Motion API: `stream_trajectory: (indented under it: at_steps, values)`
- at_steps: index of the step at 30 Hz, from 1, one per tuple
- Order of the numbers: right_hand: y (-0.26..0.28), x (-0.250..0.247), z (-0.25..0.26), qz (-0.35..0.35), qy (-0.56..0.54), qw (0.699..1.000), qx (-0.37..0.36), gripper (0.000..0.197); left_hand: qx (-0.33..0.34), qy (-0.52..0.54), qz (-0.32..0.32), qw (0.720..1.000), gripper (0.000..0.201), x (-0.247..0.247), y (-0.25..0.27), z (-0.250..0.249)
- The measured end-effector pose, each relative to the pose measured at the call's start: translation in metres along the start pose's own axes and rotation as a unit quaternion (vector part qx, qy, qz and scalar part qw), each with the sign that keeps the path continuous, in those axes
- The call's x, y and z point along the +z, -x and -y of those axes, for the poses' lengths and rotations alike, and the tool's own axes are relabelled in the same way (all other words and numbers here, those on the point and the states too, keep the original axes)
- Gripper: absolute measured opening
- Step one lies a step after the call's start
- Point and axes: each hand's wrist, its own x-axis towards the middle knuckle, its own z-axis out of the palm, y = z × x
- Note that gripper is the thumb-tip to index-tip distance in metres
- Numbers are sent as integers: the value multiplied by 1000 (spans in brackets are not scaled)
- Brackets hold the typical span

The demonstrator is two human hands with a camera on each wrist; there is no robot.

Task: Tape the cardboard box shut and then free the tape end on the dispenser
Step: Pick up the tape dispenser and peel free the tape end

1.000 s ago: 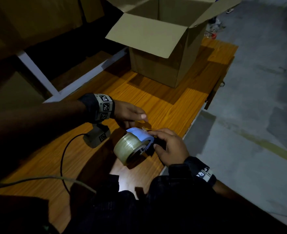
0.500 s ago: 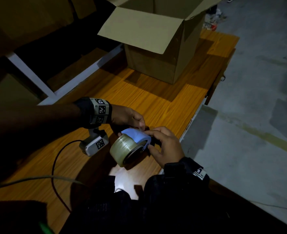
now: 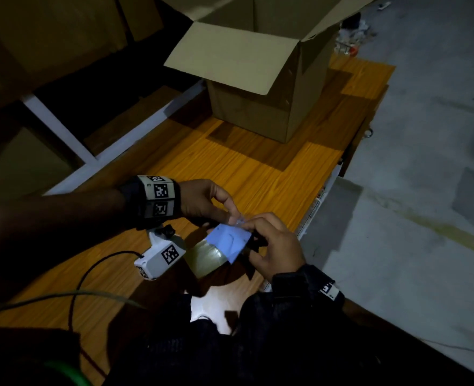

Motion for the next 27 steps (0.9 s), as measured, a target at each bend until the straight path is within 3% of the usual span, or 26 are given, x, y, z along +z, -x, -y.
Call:
stream_trajectory:
  at_steps: [4,11,13,15,17,21,24,27]
  values:
    - [-5,6,7,-22,24,999,3,37,15,-42,-35,998,29,-2,16,-5]
    - [-24,27,20,30,-38,999,5,33,19,-136,-155,978,35,-4,39,10]
    - [-28,36,24,36,-82,996,6,39,23,-249,-202,947,38,-3,45,8]
    - [-30,46,27,44,-125,991,22,47,26,-371,-236,898,41,0,49,7]
    - [-28,54,28,62,-139,987,49,52,18,-427,-233,873,44,6,47,13]
    - [-23,58,25,105,-126,983,79,55,9,-461,-200,865,46,19,42,20]
    - [-25,54,23,123,-140,979,86,55,3,-453,-211,867,47,20,43,23]
    - [-30,42,22,162,-132,973,94,54,-6,-479,-216,851,46,29,43,25]
